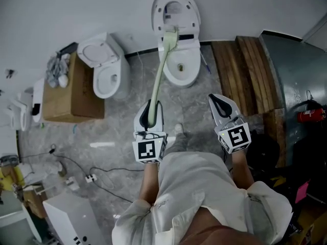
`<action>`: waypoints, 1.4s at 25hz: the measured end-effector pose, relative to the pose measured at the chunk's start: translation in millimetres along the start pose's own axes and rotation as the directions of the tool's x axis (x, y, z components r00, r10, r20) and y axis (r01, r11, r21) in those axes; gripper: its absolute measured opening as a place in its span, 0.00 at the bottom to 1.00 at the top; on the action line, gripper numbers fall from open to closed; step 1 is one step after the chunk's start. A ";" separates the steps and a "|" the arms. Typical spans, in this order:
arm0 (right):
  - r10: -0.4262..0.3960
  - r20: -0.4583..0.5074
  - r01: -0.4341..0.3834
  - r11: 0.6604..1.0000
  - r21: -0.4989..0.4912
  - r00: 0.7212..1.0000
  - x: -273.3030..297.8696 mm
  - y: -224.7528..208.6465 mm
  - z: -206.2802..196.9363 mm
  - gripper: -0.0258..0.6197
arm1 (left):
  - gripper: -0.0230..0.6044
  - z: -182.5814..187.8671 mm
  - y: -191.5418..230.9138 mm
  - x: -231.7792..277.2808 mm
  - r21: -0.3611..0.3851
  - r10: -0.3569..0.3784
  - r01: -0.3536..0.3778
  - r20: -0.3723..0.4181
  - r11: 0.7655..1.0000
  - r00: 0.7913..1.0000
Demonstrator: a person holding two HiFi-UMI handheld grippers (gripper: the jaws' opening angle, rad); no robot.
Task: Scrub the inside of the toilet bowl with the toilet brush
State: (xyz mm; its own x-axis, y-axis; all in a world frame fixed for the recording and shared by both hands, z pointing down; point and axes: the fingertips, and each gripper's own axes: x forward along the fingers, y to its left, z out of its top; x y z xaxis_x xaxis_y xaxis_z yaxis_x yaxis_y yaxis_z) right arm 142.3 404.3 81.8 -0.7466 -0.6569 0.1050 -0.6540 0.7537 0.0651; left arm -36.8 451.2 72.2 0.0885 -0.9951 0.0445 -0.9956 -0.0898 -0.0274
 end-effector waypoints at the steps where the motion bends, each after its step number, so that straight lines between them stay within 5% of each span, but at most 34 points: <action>1: -0.003 0.000 0.003 1.000 -0.001 1.000 9.6 -3.8 2.0 0.04 | 0.22 -0.6 5.5 9.5 0.004 -0.006 0.006 0.009 1.000 1.000; 18: -0.088 -0.011 0.087 0.996 -0.032 0.996 146.5 -41.1 16.5 0.04 | 0.22 -4.2 82.3 132.9 -0.016 -0.110 0.110 0.029 0.994 0.994; 35: -0.121 -0.067 0.122 0.993 0.008 0.990 221.6 -123.0 -24.9 0.04 | 0.22 -30.2 77.9 244.3 -0.059 -0.180 0.179 -0.024 0.982 0.983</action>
State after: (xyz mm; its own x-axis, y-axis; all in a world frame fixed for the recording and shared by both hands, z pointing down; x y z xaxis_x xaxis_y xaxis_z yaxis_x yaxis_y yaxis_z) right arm 60.4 166.6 121.8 -0.6521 -0.7406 0.1621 -0.7411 0.6678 0.0699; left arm -93.8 202.4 111.1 0.2657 -0.9613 0.0729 -0.9639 -0.2634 0.0395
